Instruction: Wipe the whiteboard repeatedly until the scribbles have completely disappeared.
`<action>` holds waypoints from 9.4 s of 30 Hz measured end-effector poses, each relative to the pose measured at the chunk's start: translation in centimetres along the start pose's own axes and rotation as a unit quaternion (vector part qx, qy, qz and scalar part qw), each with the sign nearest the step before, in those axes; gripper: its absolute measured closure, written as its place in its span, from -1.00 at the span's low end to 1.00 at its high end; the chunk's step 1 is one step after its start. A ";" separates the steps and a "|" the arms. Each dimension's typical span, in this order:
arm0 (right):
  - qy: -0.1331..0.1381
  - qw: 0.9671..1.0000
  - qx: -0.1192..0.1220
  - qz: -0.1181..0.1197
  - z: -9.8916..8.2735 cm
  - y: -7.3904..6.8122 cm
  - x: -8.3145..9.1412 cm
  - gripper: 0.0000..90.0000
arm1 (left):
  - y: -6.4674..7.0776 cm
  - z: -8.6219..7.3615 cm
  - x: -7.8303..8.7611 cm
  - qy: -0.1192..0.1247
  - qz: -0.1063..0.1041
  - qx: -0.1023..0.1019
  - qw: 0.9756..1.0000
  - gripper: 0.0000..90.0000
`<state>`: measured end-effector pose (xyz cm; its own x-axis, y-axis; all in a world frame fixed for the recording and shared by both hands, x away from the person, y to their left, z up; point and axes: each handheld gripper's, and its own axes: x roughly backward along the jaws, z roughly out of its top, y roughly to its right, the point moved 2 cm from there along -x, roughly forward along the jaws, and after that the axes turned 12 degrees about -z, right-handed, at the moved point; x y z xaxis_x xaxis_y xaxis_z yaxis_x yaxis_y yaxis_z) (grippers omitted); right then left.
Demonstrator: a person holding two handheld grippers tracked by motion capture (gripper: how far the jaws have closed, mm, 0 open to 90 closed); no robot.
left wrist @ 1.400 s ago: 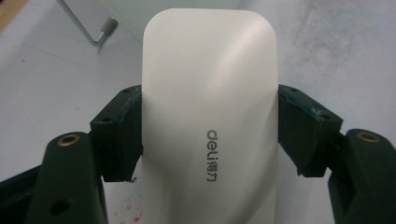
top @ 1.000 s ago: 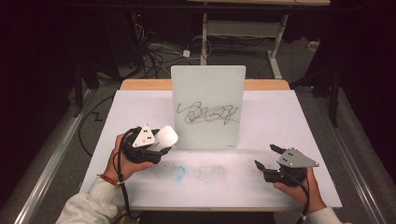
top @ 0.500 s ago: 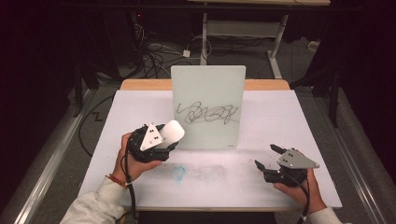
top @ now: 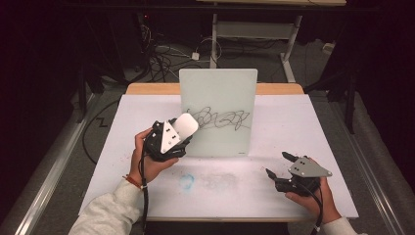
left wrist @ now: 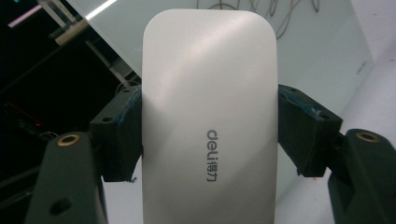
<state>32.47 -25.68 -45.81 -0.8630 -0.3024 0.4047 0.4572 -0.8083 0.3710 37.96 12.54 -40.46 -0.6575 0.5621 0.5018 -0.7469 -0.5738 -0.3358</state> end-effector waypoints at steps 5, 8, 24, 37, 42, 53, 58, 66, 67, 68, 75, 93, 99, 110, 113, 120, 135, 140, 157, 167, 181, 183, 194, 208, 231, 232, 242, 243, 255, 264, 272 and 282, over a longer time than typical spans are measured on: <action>-0.002 1.000 0.006 0.000 -0.1 -0.1 -0.1 -0.46 | -0.7 0.8 -0.6 0.017 0.020 0.003 1.000 -0.35; -0.003 1.000 0.007 -0.001 -0.1 -0.1 -0.2 -0.46 | -1.2 1.0 -0.9 0.020 0.030 0.004 0.999 -0.35; -0.013 1.000 0.014 0.007 -0.4 -0.5 -0.4 -0.46 | 0.7 -0.3 -3.2 0.004 0.075 -0.028 0.997 -0.35; -0.013 1.000 0.017 0.004 -0.4 -0.3 -0.3 -0.46 | -1.4 -0.1 -2.0 0.012 0.095 0.007 0.995 -0.35; -0.013 1.000 0.019 0.004 -0.4 -0.3 -0.3 -0.46 | -1.0 -0.5 -2.2 0.010 0.101 0.015 0.995 -0.35; -0.009 1.000 0.024 0.005 -0.2 -0.4 -0.2 -0.46 | 4.5 -1.0 -5.6 -0.041 0.105 -0.055 0.992 -0.35; -0.007 1.000 0.025 0.002 -0.3 -0.2 -0.1 -0.46 | 3.6 -0.1 -5.3 -0.034 0.089 -0.043 0.994 -0.35; -0.010 1.000 0.021 0.003 -0.3 -0.2 -0.1 -0.46 | -0.4 2.2 -3.2 0.020 0.132 0.017 0.991 -0.35; -0.011 1.000 0.022 0.004 -0.3 -0.3 -0.1 -0.46 | -0.3 2.2 -3.3 0.026 0.133 0.026 0.990 -0.35; -0.011 1.000 0.023 0.004 -0.3 -0.3 -0.1 -0.46 | 0.1 2.1 -3.6 0.019 0.137 0.014 0.990 -0.35; -0.012 1.000 0.022 0.006 -0.3 -0.4 -0.1 -0.46 | 4.0 0.2 -6.0 -0.024 0.125 -0.054 0.990 -0.35; -0.010 1.000 0.024 0.007 -0.3 -0.4 -0.1 -0.46 | 2.3 2.6 -5.5 -0.007 0.102 -0.023 0.995 -0.36; -0.012 1.000 0.021 0.005 -0.3 -0.4 -0.1 -0.46 | 1.2 3.4 -5.0 0.006 0.125 -0.011 0.992 -0.36; -0.011 1.000 0.025 0.010 -0.3 -0.5 -0.2 -0.46 | 5.5 0.8 -7.9 -0.031 0.101 -0.059 0.993 -0.37; -0.010 1.000 0.026 0.010 -0.3 -0.5 -0.2 -0.46 | 6.5 0.3 -8.5 -0.041 0.095 -0.070 0.992 -0.37; -0.009 1.000 0.026 0.007 -0.2 -0.4 0.0 -0.46 | 6.3 0.5 -8.3 -0.042 0.082 -0.068 0.993 -0.37; -0.009 1.000 0.025 0.007 -0.2 -0.4 -0.1 -0.46 | 2.9 5.0 -6.9 0.014 0.119 -0.008 0.993 -0.37; -0.009 1.000 0.025 0.009 -0.2 -0.4 -0.1 -0.46 | 4.6 4.5 -8.1 0.006 0.114 -0.025 0.993 -0.37; -0.007 1.000 0.026 0.013 -0.3 -0.4 0.0 -0.46 | 7.8 4.2 -10.5 -0.017 0.078 -0.054 0.995 -0.37; -0.007 1.000 0.021 0.009 -0.2 -0.3 0.1 -0.46 | 6.0 8.7 -10.1 0.015 0.093 -0.038 0.995 -0.37; -0.006 1.000 0.020 0.010 -0.3 -0.2 0.1 -0.46 | 10.1 7.2 -13.2 -0.012 0.067 -0.075 0.995 -0.38; -0.006 1.000 0.021 0.010 -0.3 -0.3 0.1 -0.46 | 10.6 6.7 -13.6 -0.017 0.063 -0.081 0.995 -0.38; -0.006 1.000 0.020 0.009 -0.3 -0.1 0.2 -0.46 | 10.8 6.8 -13.5 -0.030 0.063 -0.108 0.992 -0.38; -0.006 1.000 0.021 0.009 -0.3 -0.2 0.1 -0.46 | 6.2 11.0 -11.0 0.006 0.090 -0.063 0.994 -0.38; -0.007 1.000 0.023 0.011 -0.4 -0.1 0.1 -0.46 | 12.2 6.2 -14.7 -0.051 0.046 -0.127 0.990 -0.38; -0.007 1.000 0.024 0.010 -0.4 -0.1 0.1 -0.46 | 12.2 6.0 -14.5 -0.054 0.044 -0.129 0.989 -0.38; -0.003 1.000 0.022 0.009 -0.2 -0.2 0.3 -0.46 | 9.3 3.9 -11.7 -0.054 0.043 -0.098 0.993 -0.38; -0.004 1.000 0.024 0.007 -0.3 -0.2 0.3 -0.46 | 9.3 3.9 -11.7 -0.054 0.043 -0.098 0.993 -0.38; -0.007 1.000 0.028 0.007 -0.3 -0.3 0.2 -0.46 | 8.1 6.7 -11.1 -0.017 0.071 -0.072 0.995 -0.37; -0.007 1.000 0.026 0.009 -0.3 -0.4 0.2 -0.46 | 9.1 9.4 -12.6 -0.008 0.066 -0.088 0.994 -0.37; -0.008 1.000 0.026 0.010 -0.3 -0.4 0.2 -0.46 | 10.1 8.9 -13.6 -0.024 0.059 -0.103 0.993 -0.38; -0.008 0.999 0.031 0.013 -0.3 -0.5 0.2 -0.46 | 11.2 6.3 -13.8 -0.050 0.046 -0.124 0.990 -0.38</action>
<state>32.01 -25.44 -46.17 -0.8474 -0.3141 0.4281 0.4920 -0.7677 0.4106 39.30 -5.34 -46.11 -0.7200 0.4450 0.5325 -0.6939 -0.4485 -0.5634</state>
